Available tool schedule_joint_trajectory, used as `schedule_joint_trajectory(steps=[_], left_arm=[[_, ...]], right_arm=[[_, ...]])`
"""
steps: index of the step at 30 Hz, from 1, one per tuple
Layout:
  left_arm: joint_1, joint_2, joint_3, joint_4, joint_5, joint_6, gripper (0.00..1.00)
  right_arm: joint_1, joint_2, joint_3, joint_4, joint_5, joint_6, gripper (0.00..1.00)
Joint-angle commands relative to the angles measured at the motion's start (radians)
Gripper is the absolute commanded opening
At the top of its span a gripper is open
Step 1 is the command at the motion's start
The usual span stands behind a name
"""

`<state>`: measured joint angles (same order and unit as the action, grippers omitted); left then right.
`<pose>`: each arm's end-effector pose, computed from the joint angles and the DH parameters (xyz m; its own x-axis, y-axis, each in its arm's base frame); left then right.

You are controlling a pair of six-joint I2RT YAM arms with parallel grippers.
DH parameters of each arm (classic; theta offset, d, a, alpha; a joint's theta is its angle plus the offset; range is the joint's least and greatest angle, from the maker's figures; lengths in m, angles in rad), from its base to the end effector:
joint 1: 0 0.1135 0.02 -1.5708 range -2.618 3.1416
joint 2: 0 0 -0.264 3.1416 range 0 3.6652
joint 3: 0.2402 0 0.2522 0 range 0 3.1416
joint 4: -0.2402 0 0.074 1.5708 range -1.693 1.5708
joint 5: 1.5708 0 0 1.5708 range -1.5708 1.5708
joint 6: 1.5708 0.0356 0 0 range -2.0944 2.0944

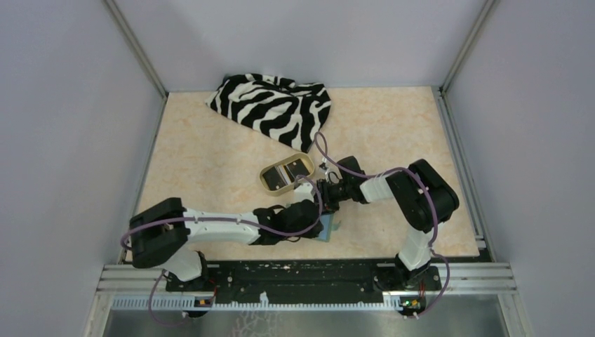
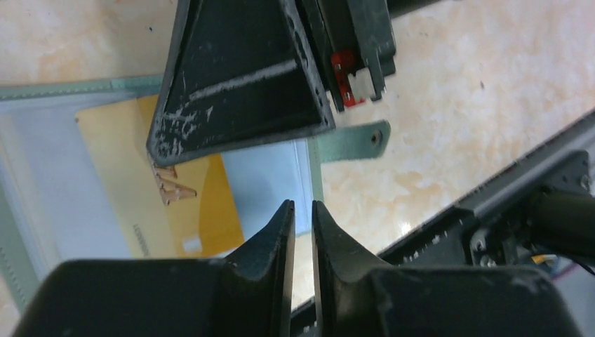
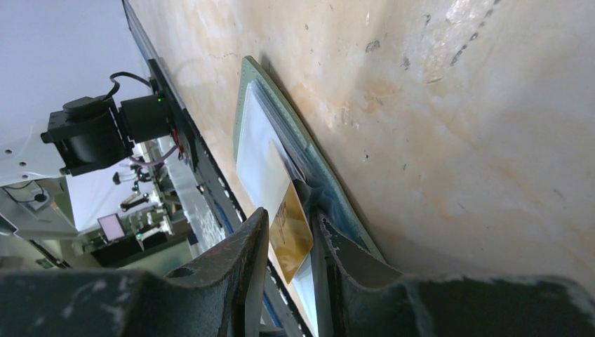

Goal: Put the credit cards into the card holder
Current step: Insert the credit card into the card holder.

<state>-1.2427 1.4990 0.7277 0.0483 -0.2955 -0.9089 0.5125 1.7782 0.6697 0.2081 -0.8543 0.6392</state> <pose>0.1063 -0.2802 0.1776 -0.7899 -0.0213 -0.6128 0.3452 0.8106 -0.4731 0.2464 0.1694 0.1031 -0.9838 -0.1040 -0.1461 -0.1788 0.5042 0.8449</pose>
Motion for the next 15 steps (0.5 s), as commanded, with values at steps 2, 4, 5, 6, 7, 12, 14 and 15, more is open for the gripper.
schedule_joint_trajectory(steps=[2, 4, 5, 6, 7, 12, 14, 15], left_arm=[[-0.015, 0.130, 0.122, -0.137, -0.127, -0.051, 0.19], [-0.017, 0.163, 0.147, -0.146, -0.125, -0.058, 0.18], [-0.018, 0.176, 0.157, -0.150, -0.124, -0.062, 0.18], [-0.018, 0.189, 0.169, -0.161, -0.125, -0.069, 0.18], [-0.020, 0.201, 0.180, -0.174, -0.128, -0.074, 0.18], [-0.022, 0.246, 0.241, -0.319, -0.188, -0.126, 0.19], [-0.022, 0.256, 0.255, -0.376, -0.230, -0.143, 0.20], [-0.022, 0.260, 0.261, -0.399, -0.249, -0.150, 0.21]], right_arm=[[-0.005, 0.013, 0.028, 0.004, 0.028, -0.024, 0.28], [-0.005, 0.016, 0.030, 0.001, 0.027, -0.027, 0.28], [-0.005, 0.016, 0.030, 0.001, 0.027, -0.027, 0.28], [-0.005, 0.017, 0.030, 0.000, 0.027, -0.027, 0.28], [-0.005, 0.017, 0.030, -0.001, 0.027, -0.028, 0.28], [-0.005, 0.017, 0.032, -0.004, 0.026, -0.031, 0.29], [-0.005, 0.017, 0.033, -0.004, 0.027, -0.032, 0.29], [-0.005, 0.017, 0.033, -0.005, 0.026, -0.034, 0.30]])
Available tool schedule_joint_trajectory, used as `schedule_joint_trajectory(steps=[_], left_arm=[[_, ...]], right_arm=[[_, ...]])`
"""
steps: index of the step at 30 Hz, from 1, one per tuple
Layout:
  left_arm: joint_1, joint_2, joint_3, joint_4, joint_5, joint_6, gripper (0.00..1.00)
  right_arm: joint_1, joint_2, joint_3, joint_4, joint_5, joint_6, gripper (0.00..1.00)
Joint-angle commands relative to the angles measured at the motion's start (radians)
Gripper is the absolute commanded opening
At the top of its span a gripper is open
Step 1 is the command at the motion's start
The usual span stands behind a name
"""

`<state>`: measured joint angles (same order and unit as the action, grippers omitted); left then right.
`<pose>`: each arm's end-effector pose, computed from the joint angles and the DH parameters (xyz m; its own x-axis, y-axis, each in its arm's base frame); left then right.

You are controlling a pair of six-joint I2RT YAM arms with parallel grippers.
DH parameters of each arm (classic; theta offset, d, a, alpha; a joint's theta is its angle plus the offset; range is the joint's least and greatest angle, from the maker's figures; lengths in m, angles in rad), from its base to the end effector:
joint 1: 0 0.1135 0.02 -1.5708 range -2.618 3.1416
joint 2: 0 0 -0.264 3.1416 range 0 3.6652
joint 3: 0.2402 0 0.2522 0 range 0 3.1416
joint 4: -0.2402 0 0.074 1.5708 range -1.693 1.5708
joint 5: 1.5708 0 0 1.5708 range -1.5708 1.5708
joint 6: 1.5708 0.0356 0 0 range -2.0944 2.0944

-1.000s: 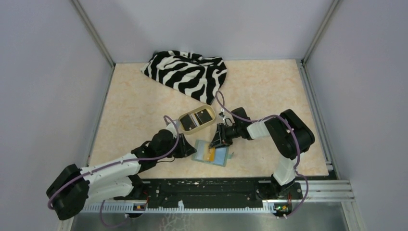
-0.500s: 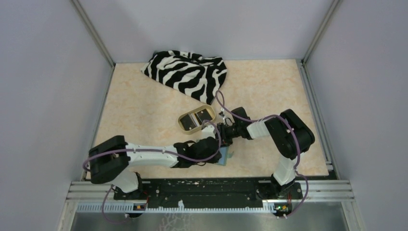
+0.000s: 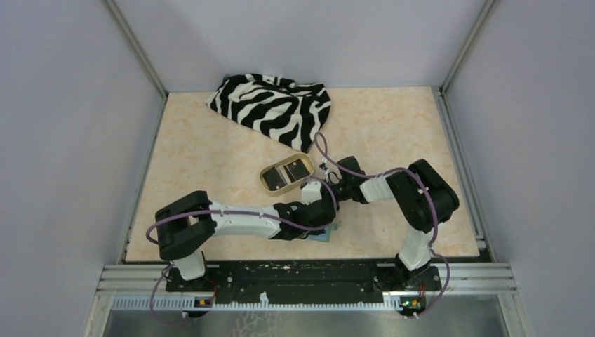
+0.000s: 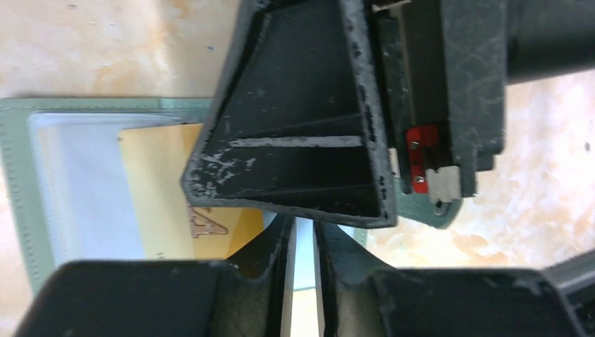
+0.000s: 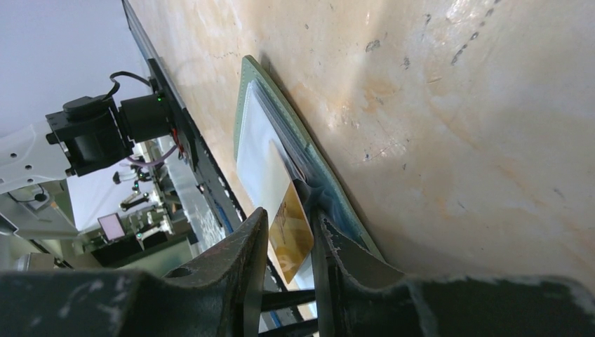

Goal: Put the credit cards into the card holder
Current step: Insert the credit card into the card holder.

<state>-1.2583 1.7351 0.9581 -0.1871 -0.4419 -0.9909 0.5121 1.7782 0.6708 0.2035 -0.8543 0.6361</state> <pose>0.1192 -0.3193 0.1577 -0.7952 0.0018 -0.6063 0.2190 0.9334 -0.2844 0.2464 0.1693 0.1030 -0.9837 -0.1054 -0.1456 -0.1791 0.5054 0.8441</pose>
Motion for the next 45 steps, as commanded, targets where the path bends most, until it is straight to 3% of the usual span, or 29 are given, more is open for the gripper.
schedule_joint_trajectory(steps=[1, 14, 22, 26, 29, 33, 40, 43, 45], left_arm=[[-0.007, 0.030, 0.038, -0.186, -0.120, -0.075, 0.24], [-0.006, 0.063, 0.082, -0.343, -0.239, -0.093, 0.50], [-0.006, 0.014, 0.080, -0.302, -0.210, 0.001, 0.55], [-0.006, -0.081, 0.028, -0.189, -0.144, 0.119, 0.56], [-0.006, -0.199, -0.075, -0.042, -0.087, 0.211, 0.64], [-0.001, -0.366, -0.225, 0.140, -0.042, 0.320, 0.66], [0.080, -0.639, -0.436, 0.137, -0.007, 0.384, 0.66], [0.162, -0.748, -0.535, 0.151, 0.048, 0.393, 0.71], [0.228, -0.814, -0.586, 0.175, 0.082, 0.400, 0.76]], right_arm=[[-0.004, 0.017, 0.032, -0.001, 0.026, -0.031, 0.30], [-0.004, 0.018, 0.046, -0.018, 0.023, -0.051, 0.39], [-0.011, -0.040, 0.091, -0.107, 0.031, -0.159, 0.45], [-0.029, -0.101, 0.130, -0.213, 0.045, -0.289, 0.46], [-0.038, -0.152, 0.150, -0.297, 0.045, -0.395, 0.46], [-0.054, -0.213, 0.179, -0.362, -0.006, -0.523, 0.46], [-0.057, -0.369, 0.198, -0.444, -0.112, -0.839, 0.44], [-0.047, -0.425, 0.170, -0.515, -0.239, -1.126, 0.42], [-0.010, -0.443, 0.169, -0.658, -0.259, -1.379, 0.40]])
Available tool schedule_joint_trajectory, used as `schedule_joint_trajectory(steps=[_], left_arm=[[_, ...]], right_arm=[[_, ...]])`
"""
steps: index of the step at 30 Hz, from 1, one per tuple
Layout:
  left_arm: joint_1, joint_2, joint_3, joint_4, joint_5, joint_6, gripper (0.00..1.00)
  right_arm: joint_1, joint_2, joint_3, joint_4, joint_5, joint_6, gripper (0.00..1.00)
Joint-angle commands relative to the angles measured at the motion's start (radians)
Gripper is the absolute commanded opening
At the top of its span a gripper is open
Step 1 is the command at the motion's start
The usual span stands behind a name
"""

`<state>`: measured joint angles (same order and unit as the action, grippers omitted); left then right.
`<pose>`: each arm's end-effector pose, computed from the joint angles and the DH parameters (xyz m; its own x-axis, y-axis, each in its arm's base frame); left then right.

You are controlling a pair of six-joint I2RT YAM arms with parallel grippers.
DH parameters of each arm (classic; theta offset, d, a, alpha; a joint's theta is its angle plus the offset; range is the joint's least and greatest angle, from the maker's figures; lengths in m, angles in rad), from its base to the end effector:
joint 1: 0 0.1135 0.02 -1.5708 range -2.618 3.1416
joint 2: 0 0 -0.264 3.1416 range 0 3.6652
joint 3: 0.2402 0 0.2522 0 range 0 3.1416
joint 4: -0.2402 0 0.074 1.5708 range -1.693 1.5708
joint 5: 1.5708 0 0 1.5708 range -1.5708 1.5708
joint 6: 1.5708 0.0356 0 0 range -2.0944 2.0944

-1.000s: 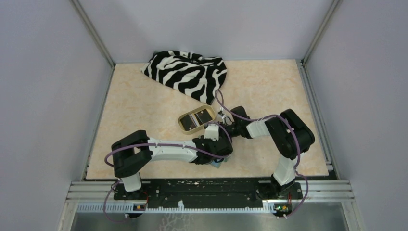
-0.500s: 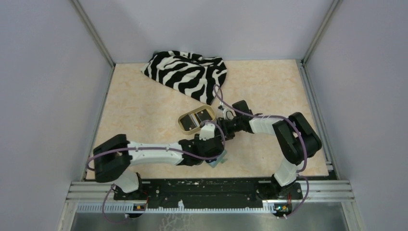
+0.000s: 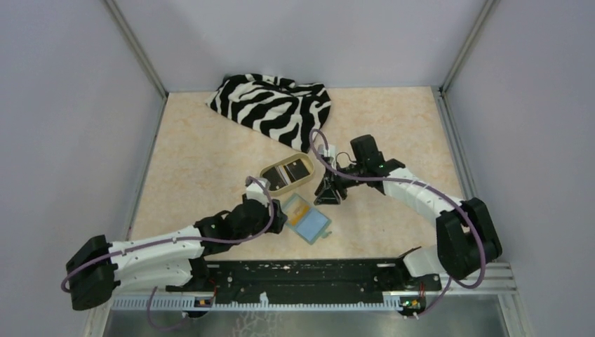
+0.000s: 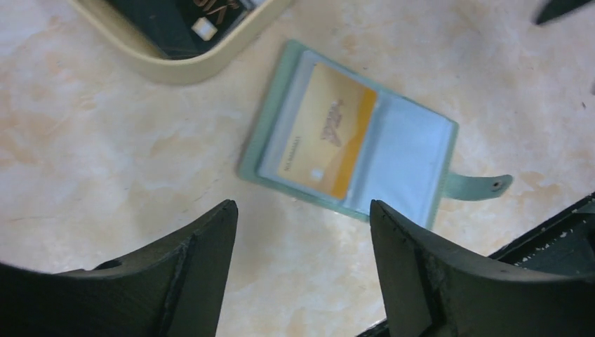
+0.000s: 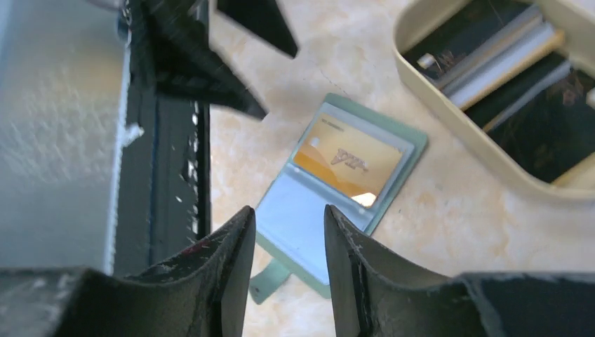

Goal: Put the credit cards into the card holder
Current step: Insert the credit card into the card holder.

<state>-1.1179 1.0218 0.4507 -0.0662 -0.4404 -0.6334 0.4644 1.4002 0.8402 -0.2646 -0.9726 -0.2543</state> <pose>0.1038 -0.1787 0.1936 -0.6026 0.0146 -0.7979 0.3807 0.8840 -0.2712 0.2358 0.1510 0.2253 -0.4458 -0.3817 -0.8097 -0.8947 0.1614 0.4165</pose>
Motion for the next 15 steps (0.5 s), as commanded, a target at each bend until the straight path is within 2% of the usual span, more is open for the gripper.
schedule_joint_trajectory(steps=[1, 3, 5, 8, 11, 15], left_arm=[[0.114, -0.128, -0.101, 0.058, 0.095, 0.045, 0.78], [0.164, -0.169, -0.138, 0.114, 0.135, 0.050, 0.80], [0.211, -0.184, -0.159, 0.140, 0.174, 0.044, 0.77], [0.248, -0.168, -0.168, 0.154, 0.187, 0.021, 0.66], [0.254, -0.149, -0.172, 0.164, 0.193, 0.003, 0.54], [0.254, -0.155, -0.182, 0.157, 0.196, -0.020, 0.51]], right_arm=[[0.088, -0.068, 0.002, -0.303, -0.127, -0.647, 0.40], [0.191, -0.060, 0.007, -0.457, -0.046, -0.944, 0.39], [0.312, -0.045, -0.007, -0.466, 0.084, -1.047, 0.38], [0.432, -0.003, -0.017, -0.395, 0.197, -1.045, 0.31], [0.523, 0.062, 0.011, -0.316, 0.276, -0.956, 0.22], [0.592, 0.167, 0.057, -0.270, 0.389, -0.857, 0.14]])
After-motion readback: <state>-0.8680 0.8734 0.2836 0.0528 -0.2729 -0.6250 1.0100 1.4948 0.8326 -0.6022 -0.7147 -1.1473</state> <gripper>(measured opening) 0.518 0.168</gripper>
